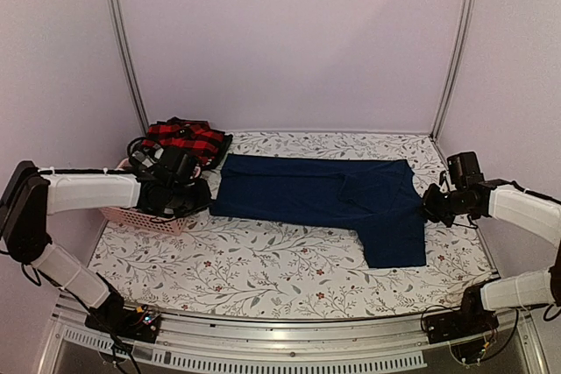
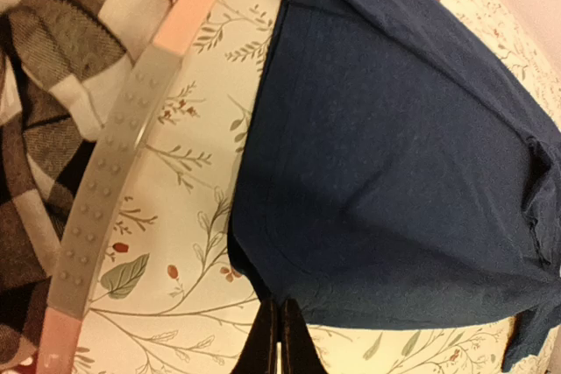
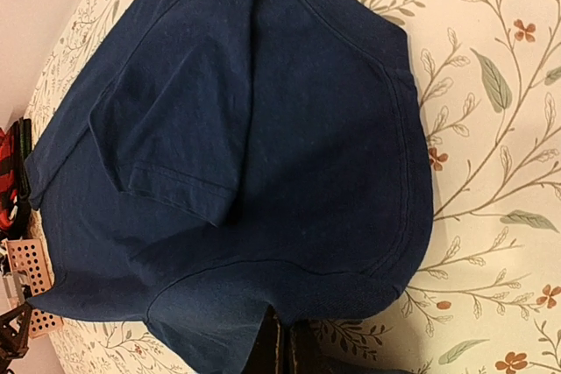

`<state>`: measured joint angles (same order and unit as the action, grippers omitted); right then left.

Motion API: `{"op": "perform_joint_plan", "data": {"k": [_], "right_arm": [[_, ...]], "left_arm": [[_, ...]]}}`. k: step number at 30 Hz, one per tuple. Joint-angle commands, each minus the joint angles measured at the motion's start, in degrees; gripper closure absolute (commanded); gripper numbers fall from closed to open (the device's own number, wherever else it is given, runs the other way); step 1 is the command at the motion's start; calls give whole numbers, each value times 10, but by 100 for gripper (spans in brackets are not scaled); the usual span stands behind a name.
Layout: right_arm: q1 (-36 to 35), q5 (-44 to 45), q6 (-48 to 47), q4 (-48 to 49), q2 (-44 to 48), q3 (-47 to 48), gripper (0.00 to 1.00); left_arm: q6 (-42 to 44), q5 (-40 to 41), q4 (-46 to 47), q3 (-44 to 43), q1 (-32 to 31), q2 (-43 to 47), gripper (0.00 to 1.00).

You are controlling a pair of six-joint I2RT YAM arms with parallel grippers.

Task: Fold and stack the mixed laundry pile
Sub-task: Fold the 1/3-folded T-shirt at the center of the board.

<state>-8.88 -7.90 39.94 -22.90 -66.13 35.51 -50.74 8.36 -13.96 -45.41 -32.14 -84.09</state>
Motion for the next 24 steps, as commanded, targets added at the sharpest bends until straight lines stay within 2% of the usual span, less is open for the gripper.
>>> {"op": "perform_joint_plan", "data": {"k": [1, 14, 24], "right_arm": [[25, -27, -34, 34, -38, 39, 100], [73, -100, -93, 66, -211, 173, 100], [77, -138, -116, 81, -339, 256, 100]], "left_arm": [[41, -2, 35, -51, 20, -17, 100], [102, -36, 75, -141, 86, -116, 100], [128, -43, 91, -191, 100, -191, 100]]}}
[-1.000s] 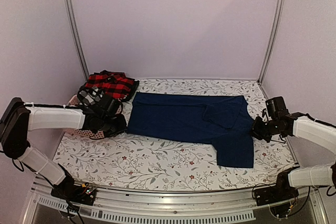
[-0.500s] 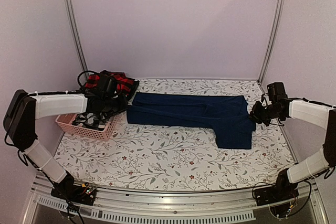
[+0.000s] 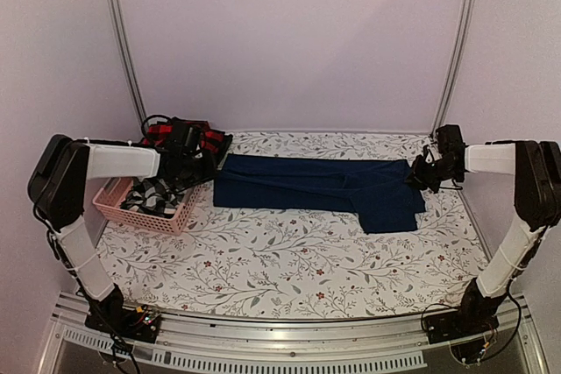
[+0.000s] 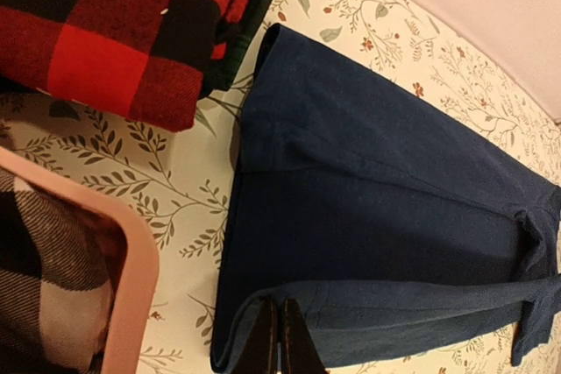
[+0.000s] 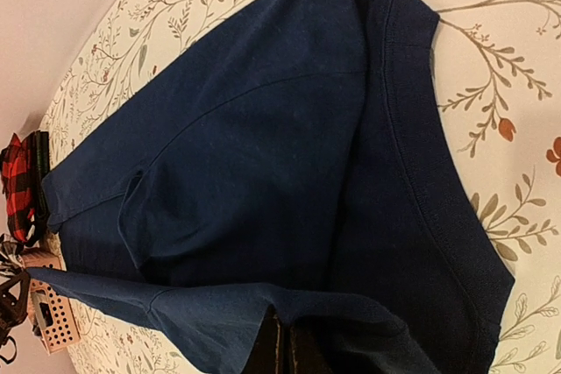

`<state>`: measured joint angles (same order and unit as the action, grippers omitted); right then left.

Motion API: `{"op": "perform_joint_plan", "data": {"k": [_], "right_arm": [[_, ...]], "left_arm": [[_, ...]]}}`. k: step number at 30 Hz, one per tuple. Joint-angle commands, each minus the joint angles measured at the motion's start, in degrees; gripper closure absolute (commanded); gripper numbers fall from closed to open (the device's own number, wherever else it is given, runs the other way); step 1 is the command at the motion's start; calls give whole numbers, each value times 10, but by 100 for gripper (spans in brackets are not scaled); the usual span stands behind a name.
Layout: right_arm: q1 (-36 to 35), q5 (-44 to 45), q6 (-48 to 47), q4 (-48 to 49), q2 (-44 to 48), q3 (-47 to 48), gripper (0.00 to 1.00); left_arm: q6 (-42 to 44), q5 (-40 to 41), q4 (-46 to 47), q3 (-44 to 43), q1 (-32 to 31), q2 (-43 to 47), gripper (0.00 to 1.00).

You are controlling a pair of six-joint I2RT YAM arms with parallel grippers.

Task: Fold and stack the mixed laundry pile
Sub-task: Fold the 1/3-folded T-shirt at the center of the board.

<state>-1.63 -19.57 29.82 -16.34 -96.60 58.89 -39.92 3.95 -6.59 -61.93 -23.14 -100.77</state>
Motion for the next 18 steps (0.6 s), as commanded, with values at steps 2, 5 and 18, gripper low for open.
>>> {"op": "perform_joint_plan", "data": {"k": [2, 5, 18], "right_arm": [[5, -27, -13, 22, -51, 28, 100], [6, -25, -9, 31, -71, 38, 100], [7, 4, -9, 52, -131, 61, 100]], "left_arm": [[20, 5, 22, -30, 11, -38, 100], [22, 20, 22, -39, 11, -56, 100], [27, 28, 16, -85, 21, -142, 100]]}}
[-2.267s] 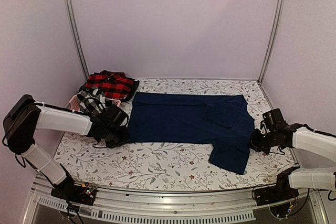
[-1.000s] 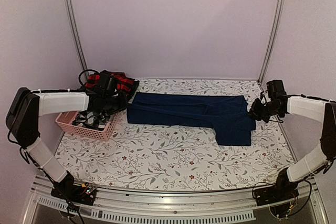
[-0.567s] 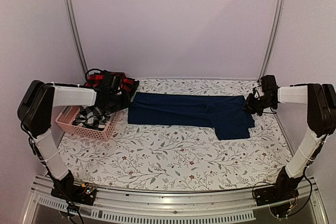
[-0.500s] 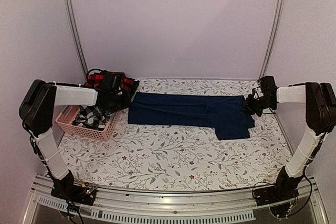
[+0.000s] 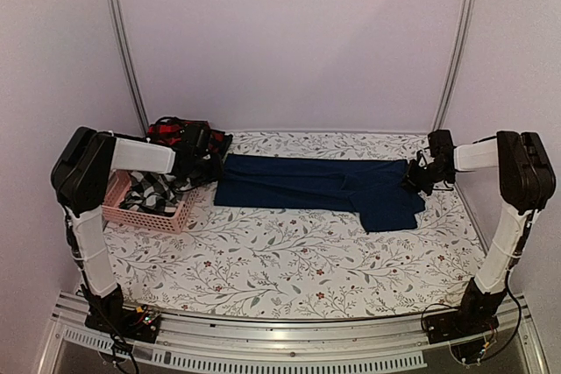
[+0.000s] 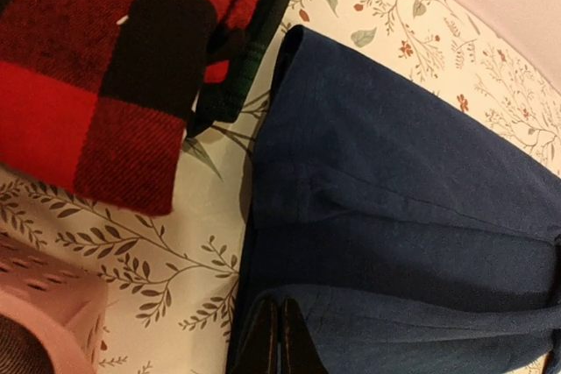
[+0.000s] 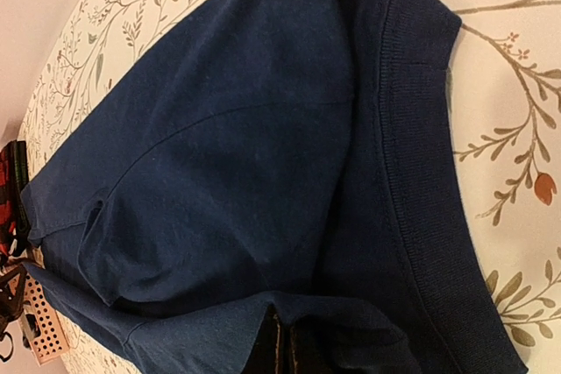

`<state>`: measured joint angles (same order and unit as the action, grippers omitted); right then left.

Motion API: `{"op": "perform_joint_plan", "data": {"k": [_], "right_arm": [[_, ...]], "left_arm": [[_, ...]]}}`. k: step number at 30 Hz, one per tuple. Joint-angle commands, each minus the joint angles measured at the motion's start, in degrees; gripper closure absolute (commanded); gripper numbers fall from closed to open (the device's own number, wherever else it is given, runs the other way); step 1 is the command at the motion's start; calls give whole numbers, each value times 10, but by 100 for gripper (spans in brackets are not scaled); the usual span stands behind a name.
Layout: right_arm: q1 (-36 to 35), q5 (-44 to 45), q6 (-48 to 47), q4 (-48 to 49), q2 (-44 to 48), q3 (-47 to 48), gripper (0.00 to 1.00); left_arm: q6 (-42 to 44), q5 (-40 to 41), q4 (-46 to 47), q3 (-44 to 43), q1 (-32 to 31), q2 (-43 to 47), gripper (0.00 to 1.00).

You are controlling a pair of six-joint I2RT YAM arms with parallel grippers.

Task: Fold and stack the mixed laundry pile
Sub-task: Fold the 1/3-folded T-shirt at the center of the board, then adjust the rectangle-folded T-shirt at the center of the board.

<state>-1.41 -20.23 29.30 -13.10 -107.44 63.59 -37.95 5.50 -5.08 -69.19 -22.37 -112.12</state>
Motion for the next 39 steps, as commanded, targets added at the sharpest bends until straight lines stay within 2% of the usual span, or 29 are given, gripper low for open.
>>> {"op": "perform_joint_plan", "data": {"k": [1, 6, 7, 9, 13, 16, 22, 25, 28, 31, 39], "right_arm": [[6, 9, -2, 23, -27, 14, 100], [6, -6, 1, 32, -46, 21, 98], [6, -12, -2, 29, -47, 24, 95], [7, -24, -10, 17, -45, 34, 88], [10, -19, -20, -6, -12, 37, 63], [10, -5, -30, -24, 28, 35, 45], [37, 4, -73, -37, 104, 12, 34], [37, -14, -86, -14, 126, -23, 34], [37, -52, -87, -3, 108, -46, 38], [37, -82, -85, 21, 83, -71, 44], [36, -73, -83, 41, 28, -105, 55]], "left_arm": [[7, 11, 1, -14, 13, -34, 100], [30, -14, -4, -33, 13, -52, 99], [42, -25, -8, -41, 13, -51, 92], [59, -26, -11, -44, 10, -37, 71], [84, -10, -3, -29, 8, 21, 39], [101, 2, -3, -23, 8, 62, 23], [124, -15, -14, -16, 4, 97, 1], [139, -67, 9, 9, -4, 102, 1], [150, -123, 31, 29, -18, 87, 0], [155, -137, 33, 28, -38, 57, 0], [129, -145, 23, 12, -64, -30, 1]]}}
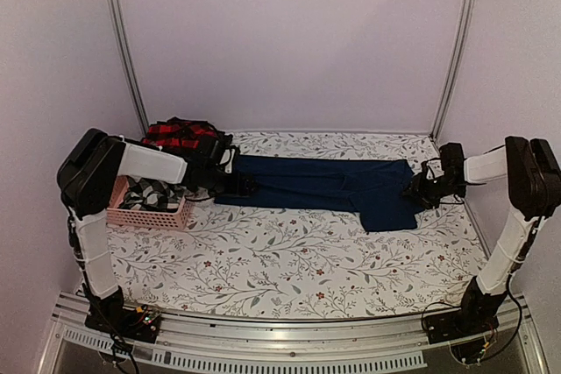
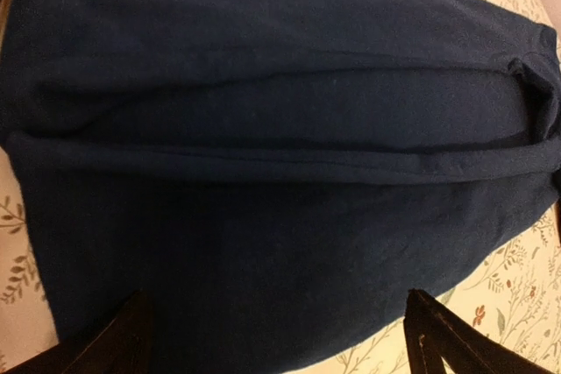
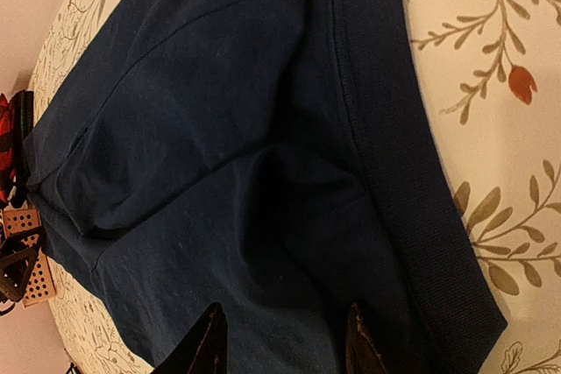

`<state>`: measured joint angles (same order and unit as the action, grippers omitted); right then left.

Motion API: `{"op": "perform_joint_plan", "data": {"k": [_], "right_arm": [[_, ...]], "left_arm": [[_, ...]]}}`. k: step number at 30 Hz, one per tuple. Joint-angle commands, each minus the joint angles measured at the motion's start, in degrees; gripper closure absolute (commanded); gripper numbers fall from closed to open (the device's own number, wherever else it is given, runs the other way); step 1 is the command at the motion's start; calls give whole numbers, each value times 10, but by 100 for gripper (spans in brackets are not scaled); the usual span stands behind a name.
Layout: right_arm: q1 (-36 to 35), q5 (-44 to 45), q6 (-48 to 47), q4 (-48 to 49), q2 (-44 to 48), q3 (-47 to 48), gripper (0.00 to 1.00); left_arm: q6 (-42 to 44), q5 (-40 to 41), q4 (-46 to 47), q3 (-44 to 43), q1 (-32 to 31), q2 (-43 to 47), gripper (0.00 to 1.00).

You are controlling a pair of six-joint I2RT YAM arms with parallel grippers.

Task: Fold and stack the mixed laundry pile
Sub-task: Adjust the rectangle-folded T-shirt at the center of the board.

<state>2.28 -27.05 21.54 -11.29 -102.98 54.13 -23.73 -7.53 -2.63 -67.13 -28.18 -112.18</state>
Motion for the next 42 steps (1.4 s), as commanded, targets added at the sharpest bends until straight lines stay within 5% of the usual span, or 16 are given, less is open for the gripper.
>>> {"op": "perform_joint_plan", "data": {"k": [1, 14, 22, 42], "right_arm": [[-1, -3, -2, 23, -22, -14, 57], [-1, 2, 15, -1, 86, -114, 60], [0, 77, -14, -62, 187, -66, 56], [1, 114, -35, -69, 75, -58, 72]], "left_arm": [[-20, -13, -5, -4, -7, -34, 1], [-56, -4, -26, 130, -29, 56, 9], [-36, 22, -62, 96, -8, 114, 7], [-35, 42, -76, 85, 21, 106, 7]]}}
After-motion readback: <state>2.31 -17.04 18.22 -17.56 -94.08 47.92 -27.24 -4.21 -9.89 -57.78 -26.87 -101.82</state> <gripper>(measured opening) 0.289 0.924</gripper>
